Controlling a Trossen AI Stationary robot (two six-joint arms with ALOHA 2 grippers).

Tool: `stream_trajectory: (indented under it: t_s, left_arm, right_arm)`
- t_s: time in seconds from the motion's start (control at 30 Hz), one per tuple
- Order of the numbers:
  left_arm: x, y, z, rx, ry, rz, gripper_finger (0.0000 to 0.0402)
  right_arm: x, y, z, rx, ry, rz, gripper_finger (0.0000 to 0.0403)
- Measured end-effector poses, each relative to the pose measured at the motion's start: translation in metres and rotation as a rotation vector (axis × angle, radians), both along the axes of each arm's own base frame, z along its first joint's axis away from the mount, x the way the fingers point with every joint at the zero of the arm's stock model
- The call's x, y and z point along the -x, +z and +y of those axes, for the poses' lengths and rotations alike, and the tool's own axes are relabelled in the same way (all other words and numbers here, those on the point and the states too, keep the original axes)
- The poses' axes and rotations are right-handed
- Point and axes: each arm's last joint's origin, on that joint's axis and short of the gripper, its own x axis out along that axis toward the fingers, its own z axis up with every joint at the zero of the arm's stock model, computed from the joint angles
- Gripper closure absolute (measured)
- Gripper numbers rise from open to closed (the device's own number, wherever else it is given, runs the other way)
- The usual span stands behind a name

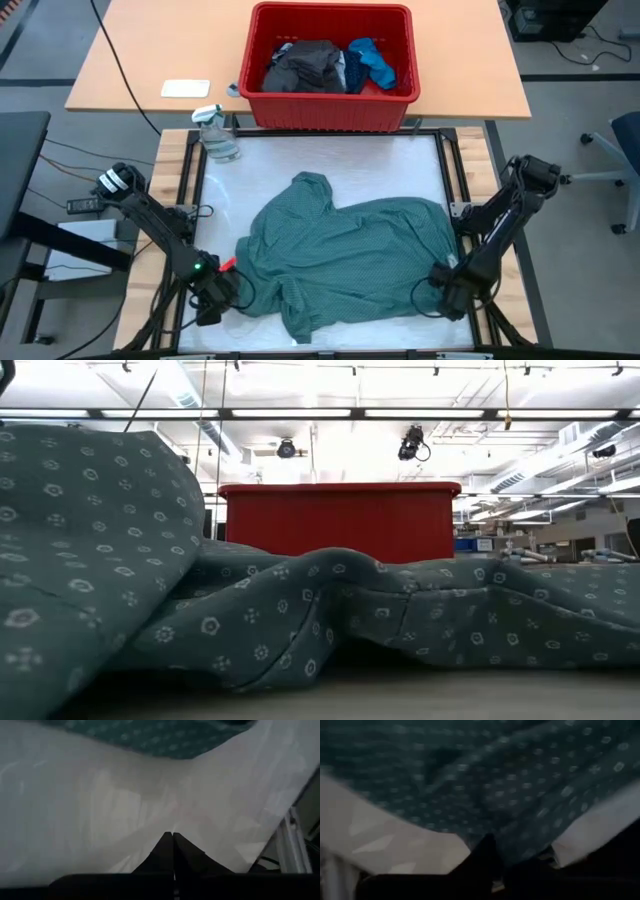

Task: Fold laundry
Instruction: Fold the green shirt

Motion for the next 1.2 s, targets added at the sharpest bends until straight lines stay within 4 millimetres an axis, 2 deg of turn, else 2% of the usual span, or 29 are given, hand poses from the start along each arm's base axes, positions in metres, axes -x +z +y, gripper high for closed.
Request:
stream_trajectory:
  t_s: [0.13,0.2,0.3,0.37,0.53,0.67,0.8,0.87,1.03,1.2]
  left_arm:
    - [0.004,0.001,0.006,-0.045,0.049,0.087,0.04]
    - [0.002,0.007,0.007,-0.034,0.088,0.076,0.04]
    - [-0.006,0.021,0.006,-0.04,0.17,-0.036,0.0392]
    - [-0.011,0.031,0.009,-0.075,0.231,-0.142,0.0381]
    - [-0.027,0.053,0.028,-0.138,0.457,-0.374,0.034]
    - [-0.04,0.065,0.04,-0.069,0.586,-0.485,0.0298]
    - [-0.057,0.072,0.041,-0.034,0.646,-0.649,0.0262]
    - [-0.063,0.071,0.041,-0.043,0.614,-0.69,0.0253]
    - [-0.068,0.058,0.034,-0.077,0.595,-0.658,0.0249]
    - [-0.075,0.041,0.029,-0.097,0.678,-0.589,0.0249]
  right_arm:
    - [0.0,0.014,-0.001,-0.089,0.015,-0.071,0.0283]
    - [0.002,0.026,-0.004,-0.157,0.03,-0.118,0.0241]
    - [0.004,0.043,-0.015,-0.2,0.007,-0.207,0.0191]
    - [0.004,0.052,-0.025,-0.183,-0.034,-0.285,0.0176]
    - [-0.007,0.061,-0.049,-0.074,-0.082,-0.459,0.0173]
    - [-0.025,0.06,-0.063,0.001,0.041,-0.569,0.0173]
    - [-0.041,0.057,-0.079,0.111,0.182,-0.634,0.0173]
    - [-0.046,0.056,-0.084,0.135,0.195,-0.633,0.0173]
    - [-0.049,0.052,-0.087,0.187,0.24,-0.61,0.0173]
    - [-0.048,0.047,-0.086,0.202,0.262,-0.559,0.0173]
